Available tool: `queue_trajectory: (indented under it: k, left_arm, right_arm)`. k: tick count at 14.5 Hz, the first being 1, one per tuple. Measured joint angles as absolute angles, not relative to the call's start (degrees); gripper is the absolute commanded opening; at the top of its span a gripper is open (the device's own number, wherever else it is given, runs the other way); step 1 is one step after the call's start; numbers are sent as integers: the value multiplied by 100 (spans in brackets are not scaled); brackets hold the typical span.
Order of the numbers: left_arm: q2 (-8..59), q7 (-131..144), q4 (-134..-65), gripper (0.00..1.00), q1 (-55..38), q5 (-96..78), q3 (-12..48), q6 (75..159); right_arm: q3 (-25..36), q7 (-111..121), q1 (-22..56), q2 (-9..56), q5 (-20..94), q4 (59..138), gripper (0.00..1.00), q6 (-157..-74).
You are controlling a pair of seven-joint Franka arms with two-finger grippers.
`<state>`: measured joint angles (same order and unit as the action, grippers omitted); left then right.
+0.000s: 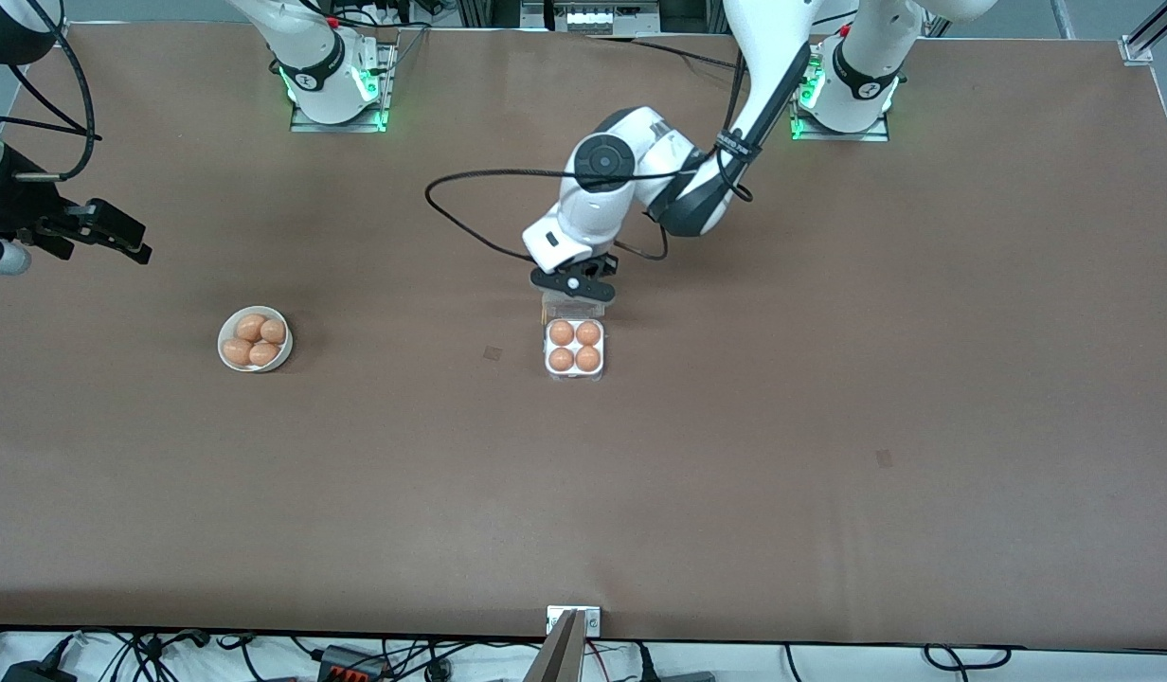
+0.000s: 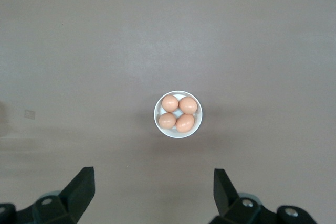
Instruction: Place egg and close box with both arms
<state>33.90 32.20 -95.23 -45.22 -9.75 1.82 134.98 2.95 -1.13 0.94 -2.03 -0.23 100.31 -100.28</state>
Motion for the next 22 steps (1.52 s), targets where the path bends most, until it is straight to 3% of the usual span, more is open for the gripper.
queue_trajectory:
  k: [8, 10, 11, 13, 14, 15, 22]
  left_arm:
    - [3283, 3221, -9399, 3, -4445, -974, -86, 13482]
    - [3101, 3221, -9370, 14, -4409, -973, -98, 12934]
    - [2962, 3221, -9346, 32, -4342, -973, -107, 12612]
    - [2619, 3150, -9290, 83, -4113, -963, -126, 11855]
    - [2443, 3034, -9262, 95, -3964, -958, -134, 11496]
    - [2284, 2921, -9232, 100, -3795, -956, -139, 11212]
    - [1792, 1622, -8594, 100, -2927, -235, -153, 9633]
  right_arm:
    - [294, -111, 93, -239, -24, 10031, 100, -9738]
    - [296, -110, 92, -241, -24, 10031, 100, -9750]
    - [298, -110, 91, -240, -24, 10032, 100, -9778]
    - [297, -104, 90, -216, -24, 10034, 100, -9851]
    - [297, -102, 90, -198, -25, 10034, 100, -9871]
    - [297, -99, 90, -190, -26, 10034, 100, -9883]
    - [288, -68, 88, -206, -32, 10027, 100, -9903]
